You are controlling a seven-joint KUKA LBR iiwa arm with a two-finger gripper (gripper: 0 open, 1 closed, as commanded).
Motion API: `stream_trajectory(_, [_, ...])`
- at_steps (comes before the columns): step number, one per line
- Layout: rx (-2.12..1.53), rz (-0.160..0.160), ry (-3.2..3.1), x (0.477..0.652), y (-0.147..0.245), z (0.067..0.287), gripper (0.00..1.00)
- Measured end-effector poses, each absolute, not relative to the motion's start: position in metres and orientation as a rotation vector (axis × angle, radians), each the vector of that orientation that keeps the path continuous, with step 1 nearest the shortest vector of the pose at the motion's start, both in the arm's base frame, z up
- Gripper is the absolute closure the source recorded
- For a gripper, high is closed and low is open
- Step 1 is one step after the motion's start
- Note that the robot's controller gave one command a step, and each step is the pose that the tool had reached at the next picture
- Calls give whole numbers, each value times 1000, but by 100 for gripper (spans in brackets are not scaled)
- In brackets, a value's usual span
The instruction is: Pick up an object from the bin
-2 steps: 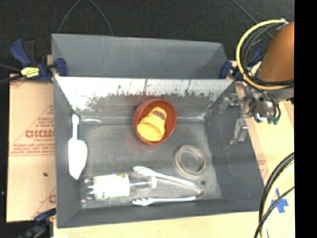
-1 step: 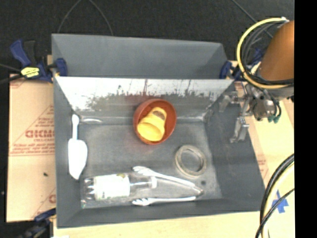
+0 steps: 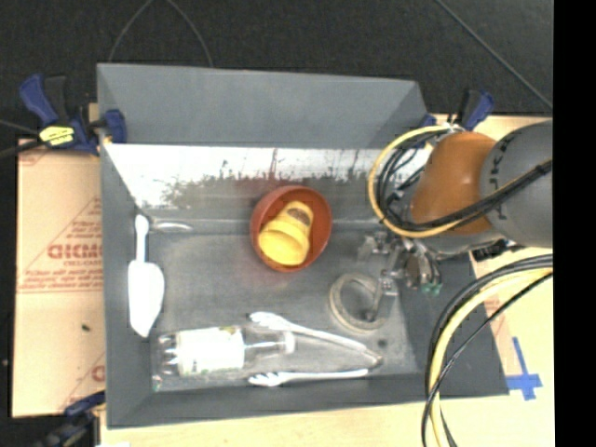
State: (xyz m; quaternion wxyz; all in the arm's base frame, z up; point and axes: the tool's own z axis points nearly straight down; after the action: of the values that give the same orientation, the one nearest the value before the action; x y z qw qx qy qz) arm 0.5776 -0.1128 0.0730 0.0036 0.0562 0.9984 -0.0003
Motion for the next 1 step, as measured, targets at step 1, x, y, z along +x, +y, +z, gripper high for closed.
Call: stream_trajectory(1, [197, -8, 3114, 585, -114, 154, 0])
